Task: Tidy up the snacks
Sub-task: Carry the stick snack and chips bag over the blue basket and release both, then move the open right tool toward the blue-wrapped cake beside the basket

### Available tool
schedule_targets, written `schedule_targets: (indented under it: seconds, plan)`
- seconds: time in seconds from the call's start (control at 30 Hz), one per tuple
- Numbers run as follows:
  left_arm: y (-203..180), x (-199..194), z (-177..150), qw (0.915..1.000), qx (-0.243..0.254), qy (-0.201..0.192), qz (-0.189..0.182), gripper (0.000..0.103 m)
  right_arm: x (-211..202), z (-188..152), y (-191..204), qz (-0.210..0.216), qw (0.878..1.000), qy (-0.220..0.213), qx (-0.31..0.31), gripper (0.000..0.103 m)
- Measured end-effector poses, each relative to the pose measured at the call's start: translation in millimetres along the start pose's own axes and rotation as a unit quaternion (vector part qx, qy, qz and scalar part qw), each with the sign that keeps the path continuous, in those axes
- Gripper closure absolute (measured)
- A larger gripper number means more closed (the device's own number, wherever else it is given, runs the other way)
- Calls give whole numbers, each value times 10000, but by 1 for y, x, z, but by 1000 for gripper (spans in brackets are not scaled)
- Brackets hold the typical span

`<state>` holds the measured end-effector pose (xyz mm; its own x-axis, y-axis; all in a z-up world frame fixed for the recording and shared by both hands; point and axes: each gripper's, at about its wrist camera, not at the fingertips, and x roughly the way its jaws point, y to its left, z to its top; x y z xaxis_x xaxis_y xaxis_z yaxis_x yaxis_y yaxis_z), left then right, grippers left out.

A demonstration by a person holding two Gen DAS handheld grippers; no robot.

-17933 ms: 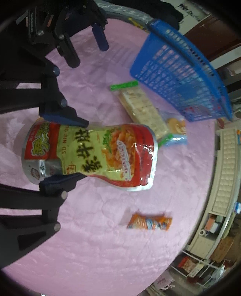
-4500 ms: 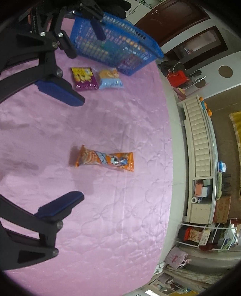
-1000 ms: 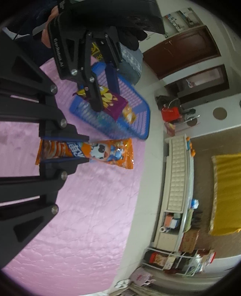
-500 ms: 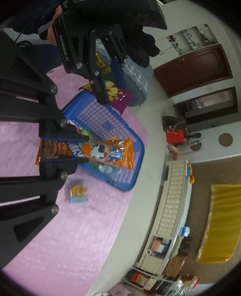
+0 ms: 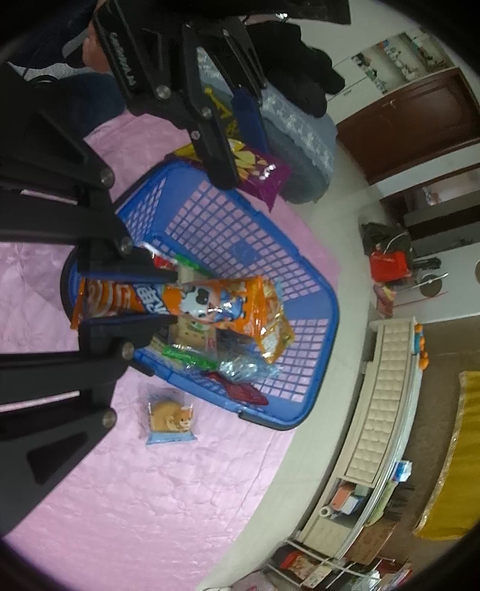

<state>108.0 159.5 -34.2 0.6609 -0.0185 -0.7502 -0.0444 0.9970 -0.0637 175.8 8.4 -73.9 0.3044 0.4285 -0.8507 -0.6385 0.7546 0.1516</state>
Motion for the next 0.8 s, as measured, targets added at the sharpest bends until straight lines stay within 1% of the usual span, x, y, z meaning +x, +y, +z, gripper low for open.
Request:
schedule_targets:
  seconds: [0.07,0.1,0.17,0.2,0.23,0.3,0.53,0.8]
  plan:
    - [0,1,-2,10000,27,32,16,59,2,-1,-2,-19,9999,33,103,84]
    - [1,0,-3,10000,27,46,20,59,2,-1,-2,-20,9999,39,136,82]
    - [3,0,-3,10000,-7,56,22,59,1,-3,-3,-21,9998,93,171,61]
    - [4,-2,-3,10000,-32,57,28,59,1,-3,-4,-62,9997,122,186,33]
    - [5,-2,-3,10000,-48,59,36,59,-1,-5,-6,-82,9997,87,206,18]
    - [3,-6,-3,9999,-77,58,42,59,-7,-6,-7,-128,9996,-48,245,17]
    - [-9,-11,0,10000,20,15,-22,59,-19,-7,-20,-198,9987,-171,440,16]
    - [-31,9,11,9996,201,112,-135,59,-28,-6,-42,-432,9967,-376,576,15]
